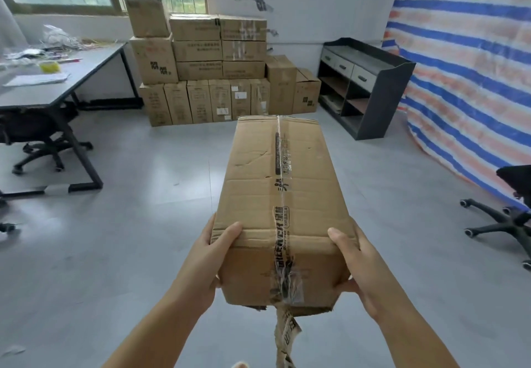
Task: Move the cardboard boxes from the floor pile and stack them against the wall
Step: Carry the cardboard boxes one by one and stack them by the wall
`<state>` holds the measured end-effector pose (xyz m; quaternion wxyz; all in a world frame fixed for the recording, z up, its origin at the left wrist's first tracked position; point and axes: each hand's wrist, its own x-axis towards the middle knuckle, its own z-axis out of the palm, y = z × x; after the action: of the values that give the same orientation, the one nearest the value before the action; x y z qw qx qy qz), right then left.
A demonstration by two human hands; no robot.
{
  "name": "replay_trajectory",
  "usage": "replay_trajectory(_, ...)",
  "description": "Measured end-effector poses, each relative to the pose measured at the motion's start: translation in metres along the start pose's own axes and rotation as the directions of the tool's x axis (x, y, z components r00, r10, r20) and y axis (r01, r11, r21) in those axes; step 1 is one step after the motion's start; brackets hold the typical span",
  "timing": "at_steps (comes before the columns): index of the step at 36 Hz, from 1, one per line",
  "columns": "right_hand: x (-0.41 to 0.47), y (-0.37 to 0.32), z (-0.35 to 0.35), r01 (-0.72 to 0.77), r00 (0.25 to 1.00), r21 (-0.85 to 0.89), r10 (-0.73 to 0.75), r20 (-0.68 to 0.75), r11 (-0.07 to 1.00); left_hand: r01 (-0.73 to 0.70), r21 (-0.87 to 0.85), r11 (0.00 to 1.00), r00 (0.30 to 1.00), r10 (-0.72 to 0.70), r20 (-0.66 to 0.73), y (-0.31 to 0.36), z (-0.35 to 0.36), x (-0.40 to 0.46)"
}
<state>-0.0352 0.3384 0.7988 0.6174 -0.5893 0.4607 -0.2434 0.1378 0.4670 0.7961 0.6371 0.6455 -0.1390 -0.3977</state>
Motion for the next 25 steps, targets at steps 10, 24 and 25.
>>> replay_trajectory(10,0.134,-0.069,0.07,0.039,0.999,-0.007,-0.039,0.022,0.999,-0.053,-0.028,0.998,0.998,0.052,-0.023,0.072,-0.03,0.14)
replay_trajectory(24,0.312,-0.13,0.156,0.061,0.98,-0.1,-0.041,0.193,0.993,-0.073,-0.075,0.995,0.98,0.057,-0.19,0.124,-0.066,0.306)
replay_trajectory(25,0.329,-0.134,0.162,0.066,0.978,-0.096,-0.046,0.202,0.993,-0.076,-0.081,0.994,0.978,0.058,-0.198,0.129,-0.067,0.322)
